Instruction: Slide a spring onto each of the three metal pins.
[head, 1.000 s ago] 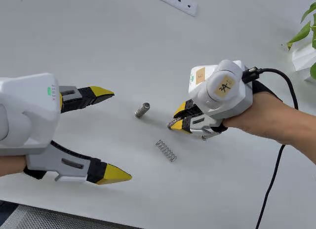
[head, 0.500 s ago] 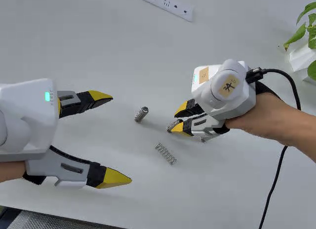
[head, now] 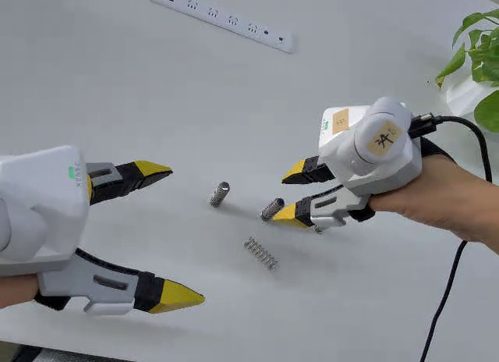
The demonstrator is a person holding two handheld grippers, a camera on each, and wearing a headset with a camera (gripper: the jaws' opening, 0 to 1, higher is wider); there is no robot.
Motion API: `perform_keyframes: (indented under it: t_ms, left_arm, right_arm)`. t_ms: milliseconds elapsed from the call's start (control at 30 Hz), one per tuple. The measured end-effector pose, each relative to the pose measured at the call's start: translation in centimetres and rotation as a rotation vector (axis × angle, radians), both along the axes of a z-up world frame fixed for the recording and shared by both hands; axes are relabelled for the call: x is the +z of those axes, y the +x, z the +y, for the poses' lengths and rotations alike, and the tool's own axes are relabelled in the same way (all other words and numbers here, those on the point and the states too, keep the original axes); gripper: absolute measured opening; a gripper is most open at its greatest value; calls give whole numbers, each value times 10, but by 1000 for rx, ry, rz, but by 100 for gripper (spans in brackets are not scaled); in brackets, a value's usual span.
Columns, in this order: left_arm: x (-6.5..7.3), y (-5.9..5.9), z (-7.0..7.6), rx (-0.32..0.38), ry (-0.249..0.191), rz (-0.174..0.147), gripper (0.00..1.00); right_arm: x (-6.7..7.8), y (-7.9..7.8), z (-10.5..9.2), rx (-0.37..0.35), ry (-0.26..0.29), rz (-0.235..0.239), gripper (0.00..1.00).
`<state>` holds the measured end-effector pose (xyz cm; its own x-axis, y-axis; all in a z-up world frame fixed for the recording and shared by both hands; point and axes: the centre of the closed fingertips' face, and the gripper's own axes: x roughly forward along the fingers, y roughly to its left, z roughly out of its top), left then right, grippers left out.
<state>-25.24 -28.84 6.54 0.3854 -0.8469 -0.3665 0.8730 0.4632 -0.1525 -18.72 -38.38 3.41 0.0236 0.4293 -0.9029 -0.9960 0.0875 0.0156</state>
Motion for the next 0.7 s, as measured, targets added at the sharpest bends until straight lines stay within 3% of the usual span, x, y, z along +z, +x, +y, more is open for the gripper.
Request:
perform_keyframes:
  t_ms: [333, 700]
  left_arm:
    - [8, -7, 1, 10, 39, -24, 91]
    - [15, -15, -3, 7, 86, -39, 90]
  right_arm:
    - [22, -12, -7, -45, 107, -29, 44]
    - [37, -24, -28, -87, 214, -73, 56]
